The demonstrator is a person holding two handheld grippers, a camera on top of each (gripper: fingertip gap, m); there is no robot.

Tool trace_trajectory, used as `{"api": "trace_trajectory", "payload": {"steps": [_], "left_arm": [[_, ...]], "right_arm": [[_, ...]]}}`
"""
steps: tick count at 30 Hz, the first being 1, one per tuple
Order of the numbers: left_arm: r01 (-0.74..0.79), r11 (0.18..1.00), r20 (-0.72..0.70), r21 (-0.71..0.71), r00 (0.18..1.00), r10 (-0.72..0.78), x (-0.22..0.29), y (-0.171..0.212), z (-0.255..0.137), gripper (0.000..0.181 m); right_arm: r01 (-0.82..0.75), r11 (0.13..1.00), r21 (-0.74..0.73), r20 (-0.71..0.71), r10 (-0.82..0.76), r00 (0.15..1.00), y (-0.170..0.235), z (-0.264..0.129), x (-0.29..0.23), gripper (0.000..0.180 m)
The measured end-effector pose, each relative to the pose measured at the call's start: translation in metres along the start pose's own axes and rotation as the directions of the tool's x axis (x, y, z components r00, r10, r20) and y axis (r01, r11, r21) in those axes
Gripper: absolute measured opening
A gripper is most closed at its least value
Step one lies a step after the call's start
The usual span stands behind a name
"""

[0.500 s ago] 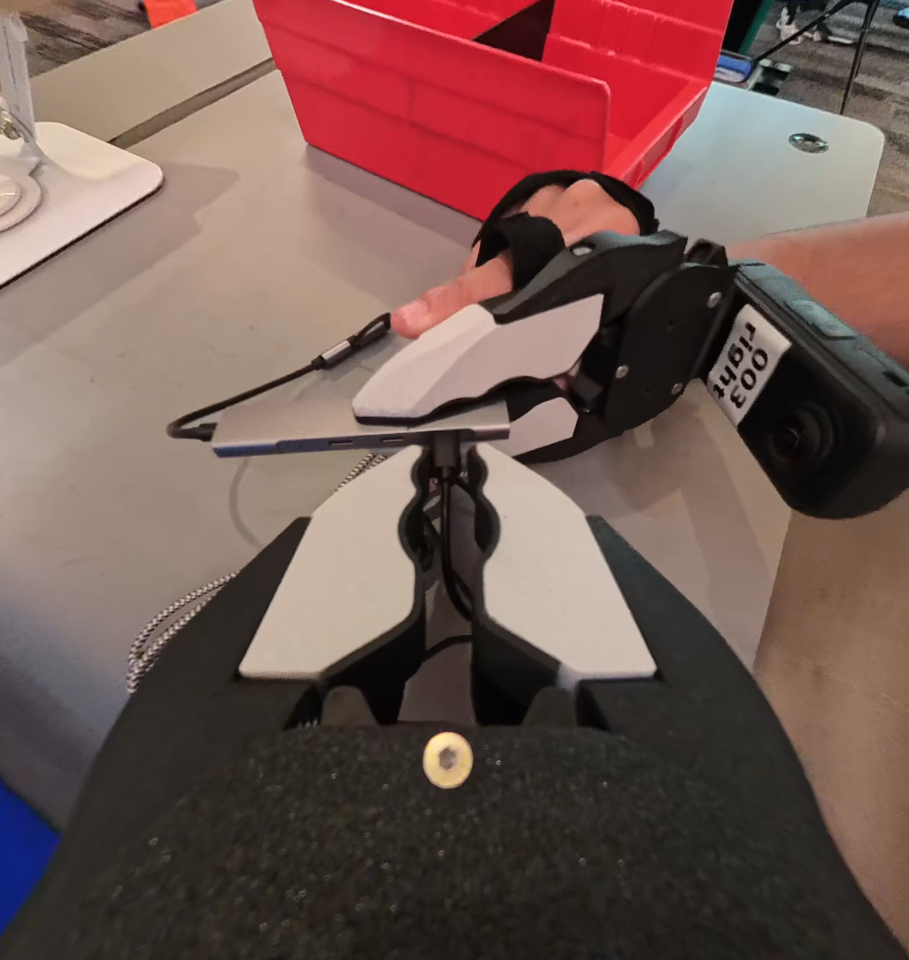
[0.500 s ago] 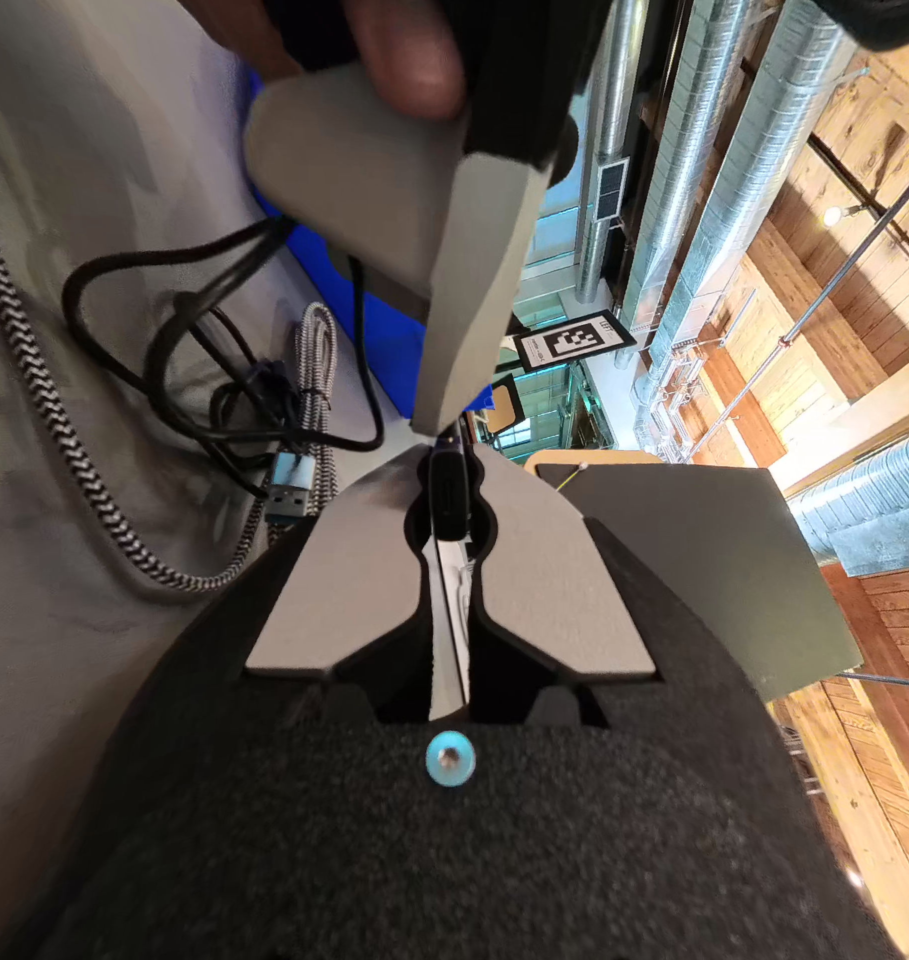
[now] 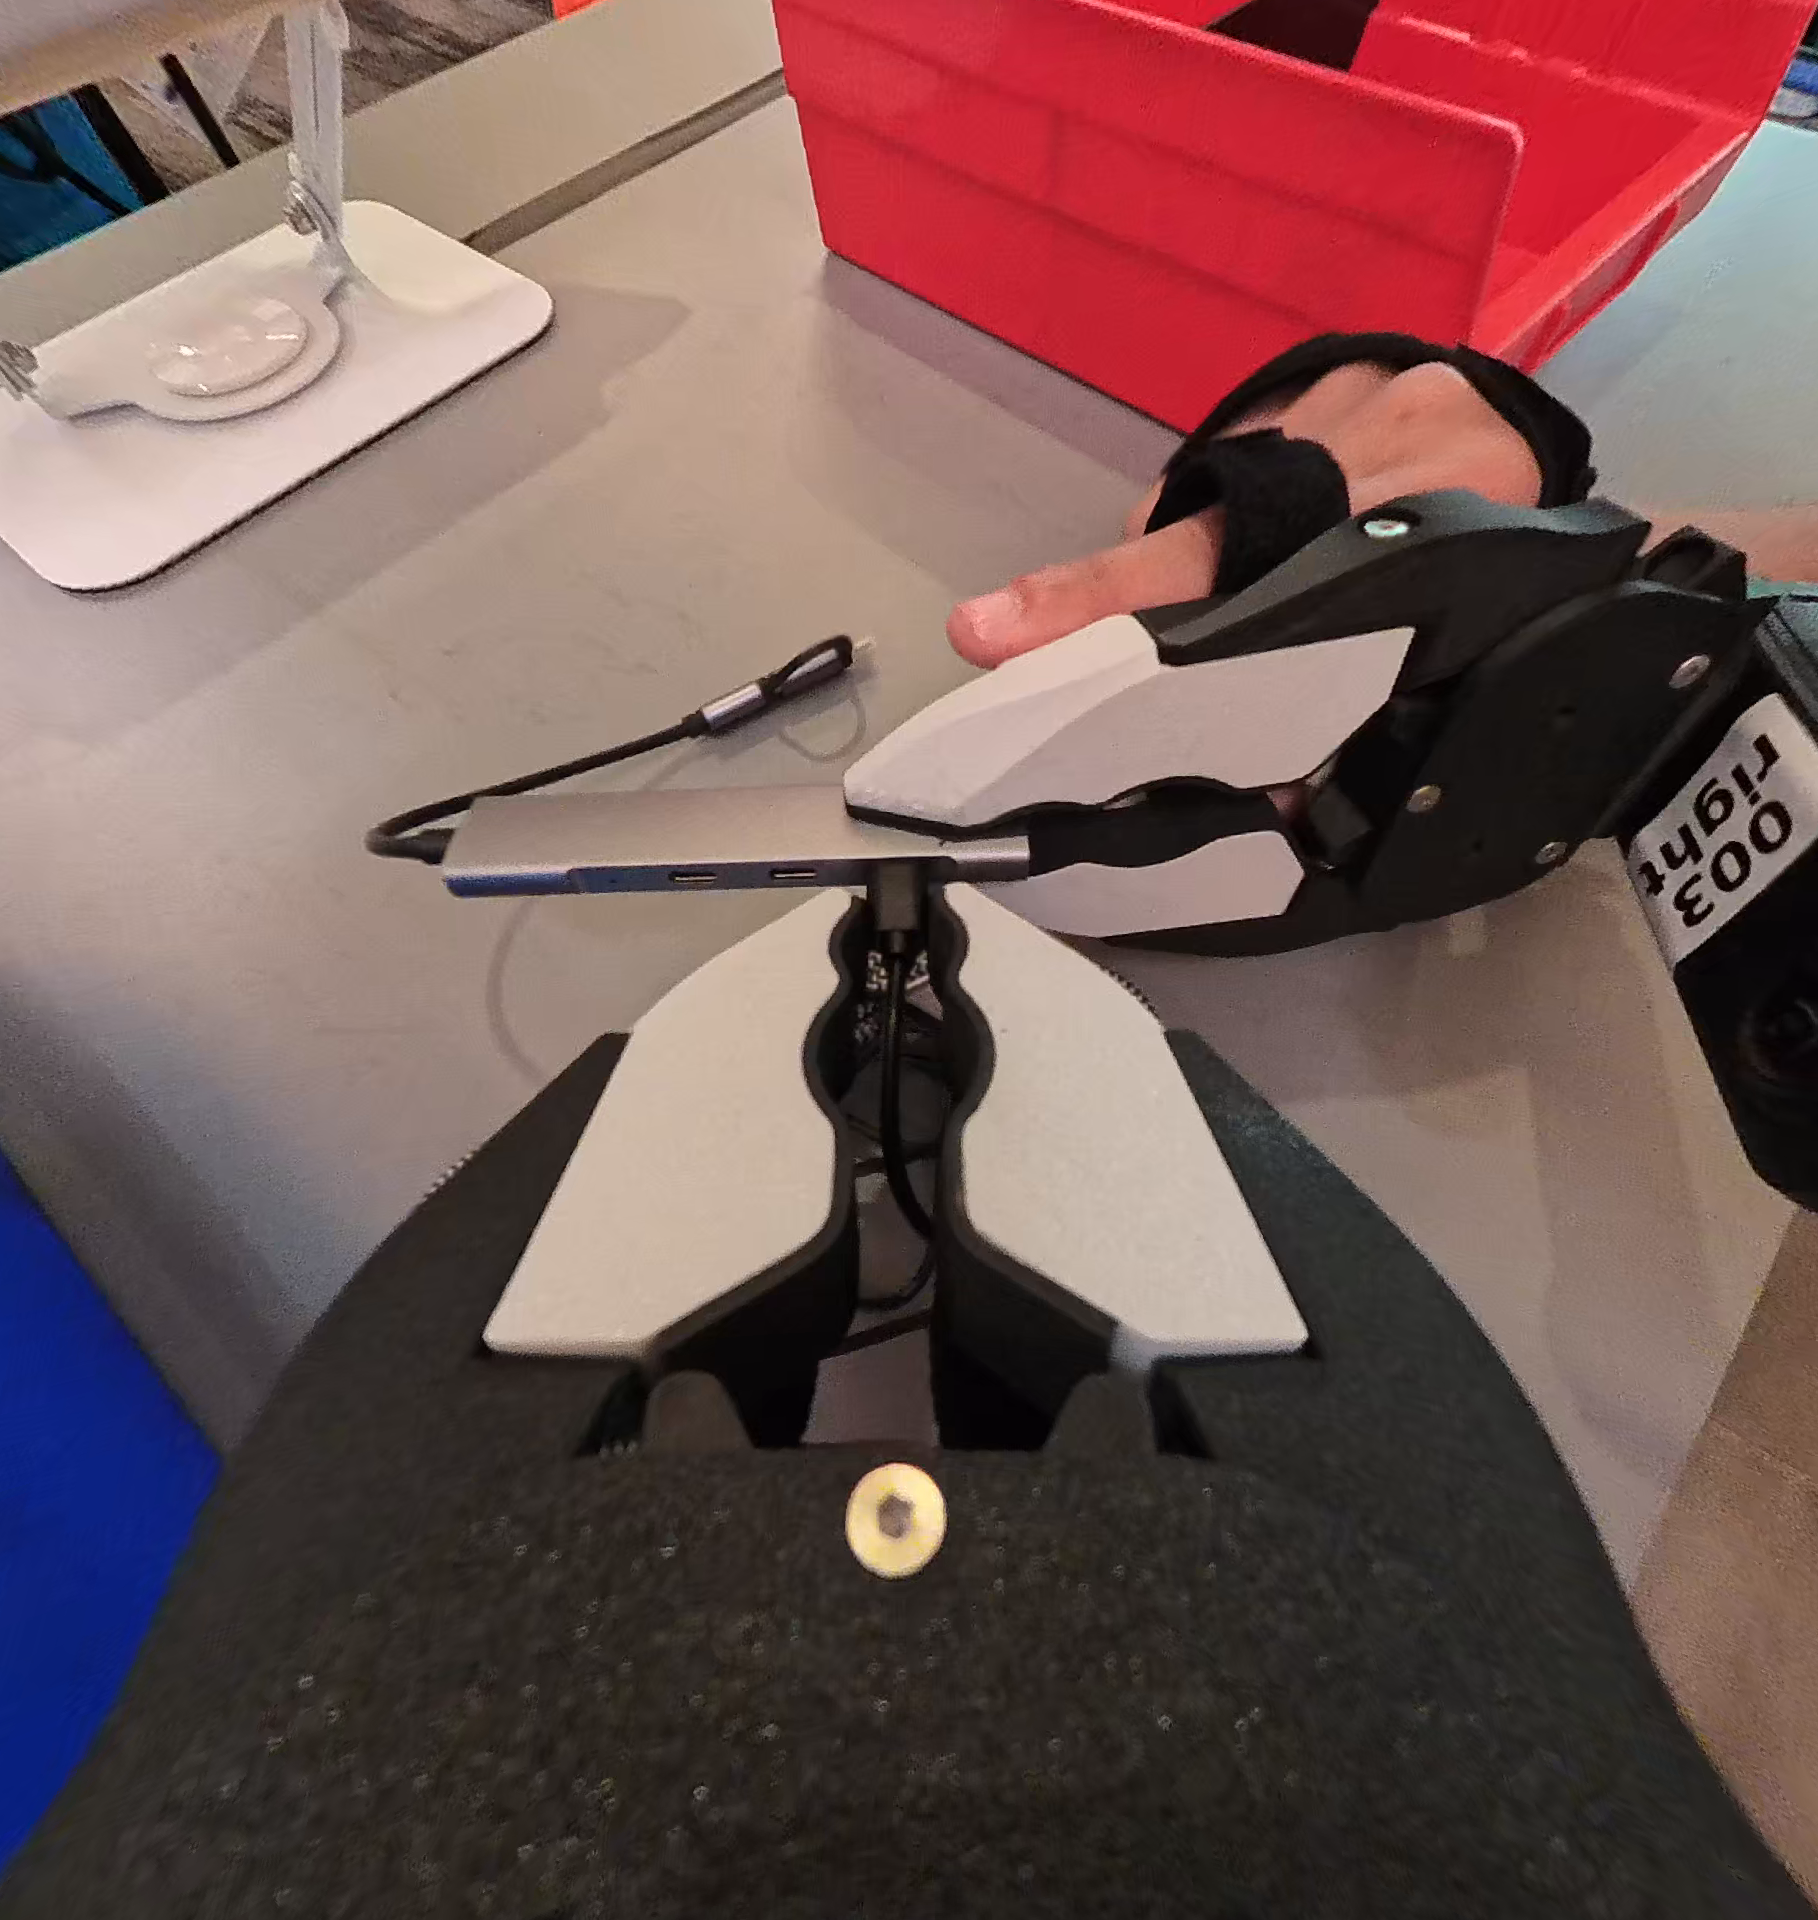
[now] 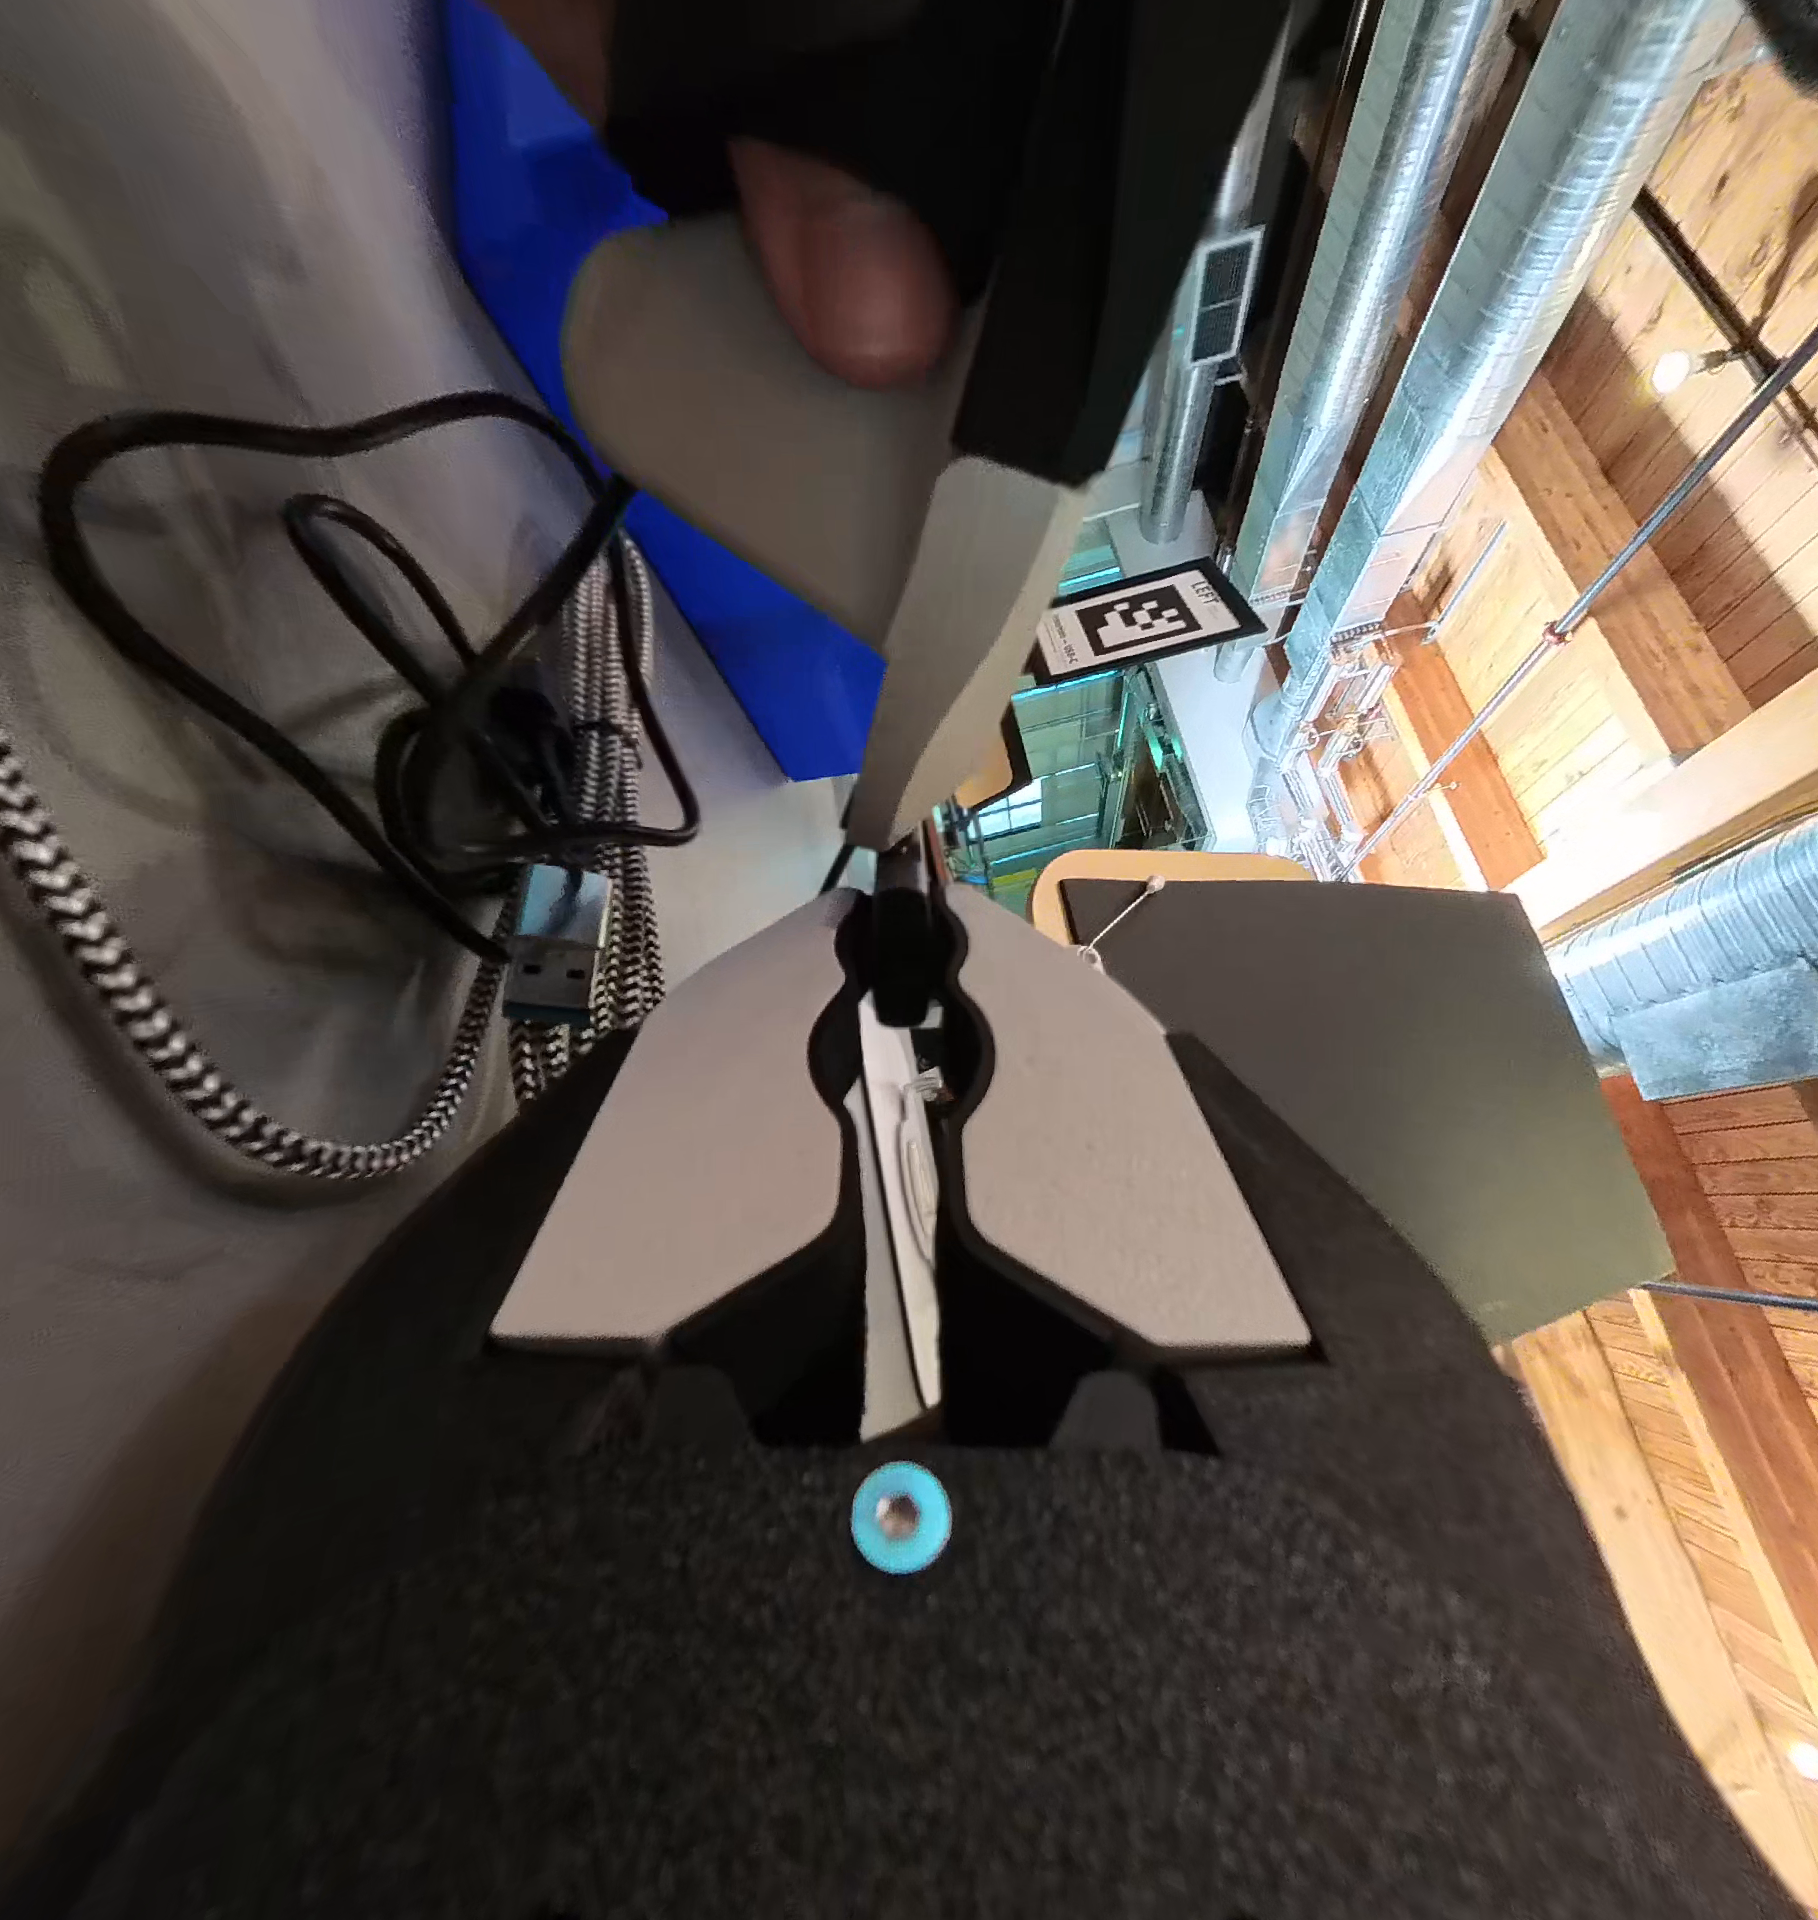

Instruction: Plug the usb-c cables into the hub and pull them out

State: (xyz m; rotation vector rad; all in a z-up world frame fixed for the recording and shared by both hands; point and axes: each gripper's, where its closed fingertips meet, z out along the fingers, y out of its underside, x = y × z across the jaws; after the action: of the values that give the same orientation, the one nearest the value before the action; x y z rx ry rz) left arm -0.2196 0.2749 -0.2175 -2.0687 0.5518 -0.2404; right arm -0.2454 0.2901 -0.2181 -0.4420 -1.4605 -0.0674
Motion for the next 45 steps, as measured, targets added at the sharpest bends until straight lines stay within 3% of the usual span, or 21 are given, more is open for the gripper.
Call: {"api": "trace_trajectory", "payload": {"steps": [2,4,6,9,14,16,17,21,25,27,31,33,36,38,40,41,44,45], "left_arm": [[0.004,1.0,0.014,0.008,1.0,-0.004,-0.003,-0.003,-0.002,0.01],[0.018,0.998,0.018,0.064,1.0,-0.019,-0.008,-0.012,-0.016,0.01],[0.016,0.998,0.037,0.062,0.999,-0.018,-0.016,-0.01,-0.027,0.01],[0.028,0.999,0.054,0.045,0.998,-0.031,-0.022,0.005,-0.029,0.009],[0.114,0.987,-0.11,-0.109,0.986,-0.126,0.003,0.034,-0.008,0.01],[0.142,0.975,-0.156,-0.172,0.973,-0.17,0.015,0.04,-0.004,0.036],[0.151,0.976,-0.168,-0.156,0.97,-0.177,0.019,0.037,-0.005,0.04],[0.175,0.984,-0.163,-0.042,0.97,-0.179,0.023,0.016,-0.033,0.041],[0.198,0.973,-0.116,0.116,0.976,-0.185,0.028,0.016,-0.078,0.039],[0.195,0.974,-0.085,0.117,0.979,-0.186,0.032,0.039,-0.094,0.034],[0.22,0.973,-0.023,0.07,0.975,-0.219,0.028,0.071,-0.112,0.033],[0.247,0.965,-0.049,0.092,0.969,-0.243,0.028,0.068,-0.114,0.033],[0.287,0.955,-0.106,0.073,0.954,-0.279,0.032,0.07,-0.11,0.033],[0.283,0.958,-0.114,0.057,0.955,-0.275,0.035,0.072,-0.108,0.033],[0.254,0.966,-0.106,0.05,0.963,-0.248,0.037,0.071,-0.106,0.033],[0.239,0.97,-0.098,0.044,0.967,-0.234,0.038,0.072,-0.105,0.033],[0.2,0.979,-0.088,0.028,0.976,-0.197,0.042,0.074,-0.104,0.033],[0.191,0.981,-0.087,0.025,0.978,-0.188,0.043,0.074,-0.103,0.033]], "right_arm": [[-0.002,0.998,-0.07,-0.016,0.001,1.0,0.01,0.002,0.003,0.009],[-0.026,0.969,-0.244,-0.005,0.025,1.0,0.053,0.005,0.003,0.009],[-0.121,0.967,-0.226,-0.064,0.109,0.992,0.062,0.0,0.017,0.009],[-0.088,0.97,-0.228,-0.068,0.074,0.995,0.055,0.001,0.014,0.009],[-0.12,0.968,-0.219,-0.124,0.095,0.988,0.057,-0.001,0.028,0.009],[-0.144,0.969,-0.202,-0.145,0.116,0.983,0.056,-0.008,0.034,0.009],[-0.177,0.966,-0.187,-0.161,0.148,0.976,0.054,-0.012,0.04,0.009],[-0.327,0.939,-0.106,-0.239,0.295,0.925,0.032,-0.032,0.099,0.009],[-0.395,0.912,-0.111,-0.243,0.36,0.901,0.024,-0.074,0.2,0.008],[-0.453,0.858,-0.241,-0.182,0.418,0.89,0.055,-0.098,0.238,0.008],[-0.56,0.711,-0.424,-0.222,0.519,0.826,0.149,-0.149,0.288,0.008],[-0.573,0.609,-0.548,-0.18,0.583,0.792,0.195,-0.164,0.277,0.009],[-0.429,0.506,-0.748,-0.091,0.562,0.822,0.259,-0.171,0.238,0.009],[-0.394,0.443,-0.805,0.006,0.67,0.742,0.276,-0.161,0.194,0.009],[-0.431,0.358,-0.828,0.033,0.799,0.6,0.283,-0.149,0.16,0.009],[-0.48,0.281,-0.831,-0.002,0.862,0.507,0.287,-0.144,0.149,0.009],[-0.585,-0.058,-0.809,-0.145,0.984,0.103,0.295,-0.133,0.127,0.009],[-0.589,-0.134,-0.797,-0.199,0.979,0.045,0.305,-0.133,0.122,0.009]]}}
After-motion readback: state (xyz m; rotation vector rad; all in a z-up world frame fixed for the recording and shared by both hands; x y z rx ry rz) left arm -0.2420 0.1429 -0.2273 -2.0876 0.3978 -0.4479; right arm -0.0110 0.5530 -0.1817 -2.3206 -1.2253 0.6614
